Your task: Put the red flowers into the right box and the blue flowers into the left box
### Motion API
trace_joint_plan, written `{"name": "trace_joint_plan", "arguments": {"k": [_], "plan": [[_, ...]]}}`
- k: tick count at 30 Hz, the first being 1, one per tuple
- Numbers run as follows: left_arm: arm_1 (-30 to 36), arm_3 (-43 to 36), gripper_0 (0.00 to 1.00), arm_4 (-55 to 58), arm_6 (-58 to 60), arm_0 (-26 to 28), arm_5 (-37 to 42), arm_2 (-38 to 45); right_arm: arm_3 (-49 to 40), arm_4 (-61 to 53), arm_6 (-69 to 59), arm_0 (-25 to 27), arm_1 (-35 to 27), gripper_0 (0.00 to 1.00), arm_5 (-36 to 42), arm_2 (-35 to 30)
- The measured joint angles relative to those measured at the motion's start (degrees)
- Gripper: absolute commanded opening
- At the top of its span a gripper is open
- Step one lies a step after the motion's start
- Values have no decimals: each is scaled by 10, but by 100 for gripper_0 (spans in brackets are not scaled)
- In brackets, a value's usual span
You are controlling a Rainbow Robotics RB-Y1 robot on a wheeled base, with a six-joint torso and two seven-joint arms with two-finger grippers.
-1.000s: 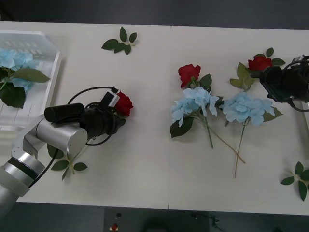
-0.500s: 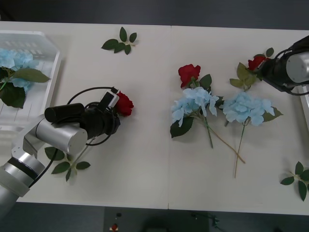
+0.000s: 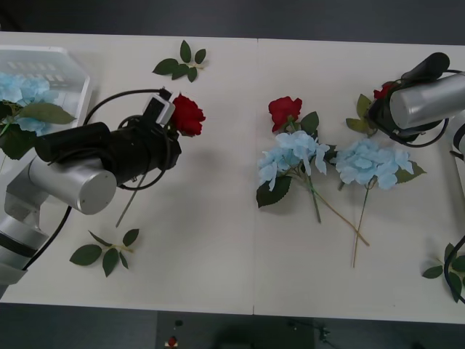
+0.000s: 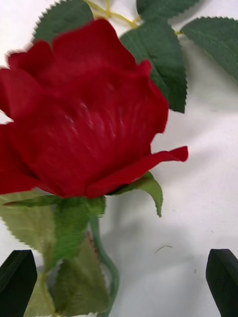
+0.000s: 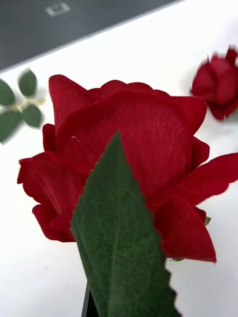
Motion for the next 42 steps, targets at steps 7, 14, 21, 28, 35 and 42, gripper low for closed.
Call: {"name": "trace_joint_plan", "arguments": {"k": [7, 14, 21, 28, 35, 42], "plan": [[7, -93, 0, 117, 0, -25, 191, 130, 30, 38, 0, -1, 25, 100, -17, 10], [-26, -121, 0, 313, 0, -54, 402, 347, 31, 40, 0, -4, 26, 1, -34, 33], [-30, 41, 0, 596, -208, -57, 409, 394, 32, 36, -15, -11, 26, 0, -37, 56], [-30, 218, 0, 832, -428, -57, 397, 303, 41, 36, -15, -11, 26, 0, -37, 42], [-30, 226, 0, 926, -501, -57, 292, 185, 41, 36, -15, -11, 26, 0, -37, 43], [-30, 177, 0, 988, -501, -57, 137, 83, -27, -32, -15, -11, -14, 0, 15, 43]]}}
